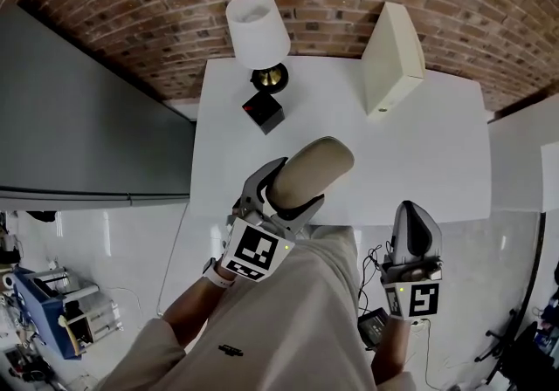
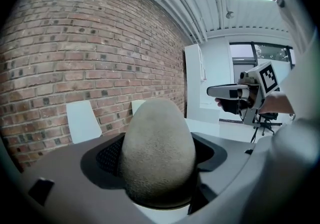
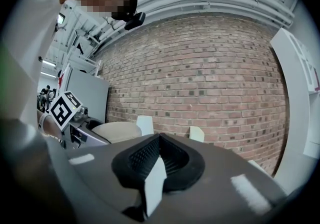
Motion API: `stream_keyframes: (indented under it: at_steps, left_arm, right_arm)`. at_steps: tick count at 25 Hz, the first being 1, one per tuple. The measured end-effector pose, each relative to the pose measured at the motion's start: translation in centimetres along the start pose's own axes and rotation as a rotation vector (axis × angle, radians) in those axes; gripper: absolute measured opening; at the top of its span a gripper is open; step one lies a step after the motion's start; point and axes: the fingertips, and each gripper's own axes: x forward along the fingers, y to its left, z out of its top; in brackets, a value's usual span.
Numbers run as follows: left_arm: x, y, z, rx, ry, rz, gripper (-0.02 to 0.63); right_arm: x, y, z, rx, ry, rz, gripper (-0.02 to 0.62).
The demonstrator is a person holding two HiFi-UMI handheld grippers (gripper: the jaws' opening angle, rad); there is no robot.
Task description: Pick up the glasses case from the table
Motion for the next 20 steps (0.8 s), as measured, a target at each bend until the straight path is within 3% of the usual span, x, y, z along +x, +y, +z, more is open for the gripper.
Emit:
stream_keyframes:
  at_steps: [4, 13, 20]
  left_arm:
    - [-0.5, 0.2, 0.7, -0.011, -0.014, -0.001, 0.381]
    - [-1.4, -0.5, 1.1, -0.032, -0.031, -0.011, 0.381]
    - [-1.8, -1.2, 1.0, -0.032, -0.031, -0.022, 0.38]
  right_arm:
    - [0.4, 0.2, 1.0, 0.039, -0.027, 0.037, 0.009]
    - [-0.6, 1.8, 1.1, -0.019, 0.011, 0.083, 0.009]
    - [-1.7, 2.0, 0.7, -0.006, 0.017, 0.066, 0.009]
